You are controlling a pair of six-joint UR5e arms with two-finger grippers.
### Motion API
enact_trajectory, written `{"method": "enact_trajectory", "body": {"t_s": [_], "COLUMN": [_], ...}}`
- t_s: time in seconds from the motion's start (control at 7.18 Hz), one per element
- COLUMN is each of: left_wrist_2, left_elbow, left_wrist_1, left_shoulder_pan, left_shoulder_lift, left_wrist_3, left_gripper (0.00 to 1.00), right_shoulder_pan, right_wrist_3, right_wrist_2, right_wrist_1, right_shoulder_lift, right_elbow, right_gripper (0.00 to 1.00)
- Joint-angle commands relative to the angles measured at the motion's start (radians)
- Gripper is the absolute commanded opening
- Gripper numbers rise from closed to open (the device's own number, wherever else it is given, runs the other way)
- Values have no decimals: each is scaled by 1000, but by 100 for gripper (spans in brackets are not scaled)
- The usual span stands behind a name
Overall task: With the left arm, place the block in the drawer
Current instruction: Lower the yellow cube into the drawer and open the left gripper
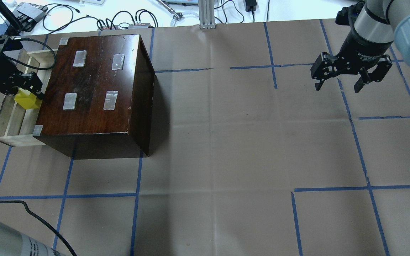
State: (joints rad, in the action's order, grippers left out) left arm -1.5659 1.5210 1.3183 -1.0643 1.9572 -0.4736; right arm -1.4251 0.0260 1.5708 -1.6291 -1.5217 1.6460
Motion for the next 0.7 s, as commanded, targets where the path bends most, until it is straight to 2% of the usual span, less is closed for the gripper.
{"method": "enact_trajectory", "body": {"t_s": [0.0,0.14,0.56], "left_wrist_2": [1,-5,-8], "left_elbow": [-7,-7,-5], "left_wrist_1": [-2,-2,-2], "left_shoulder_pan": [0,-2,-3], "left_shoulder_lift": [15,16,16], "left_wrist_3": [-2,-3,-5], "left_gripper": [12,20,68], "right_shoulder_pan": [0,0,0], "right_wrist_3": [0,0,0], "right_wrist_2": [0,0,0], "right_wrist_1": [0,0,0], "right_shoulder_lift": [0,0,0], "right_elbow": [0,0,0], "right_gripper": [100,100,100]}}
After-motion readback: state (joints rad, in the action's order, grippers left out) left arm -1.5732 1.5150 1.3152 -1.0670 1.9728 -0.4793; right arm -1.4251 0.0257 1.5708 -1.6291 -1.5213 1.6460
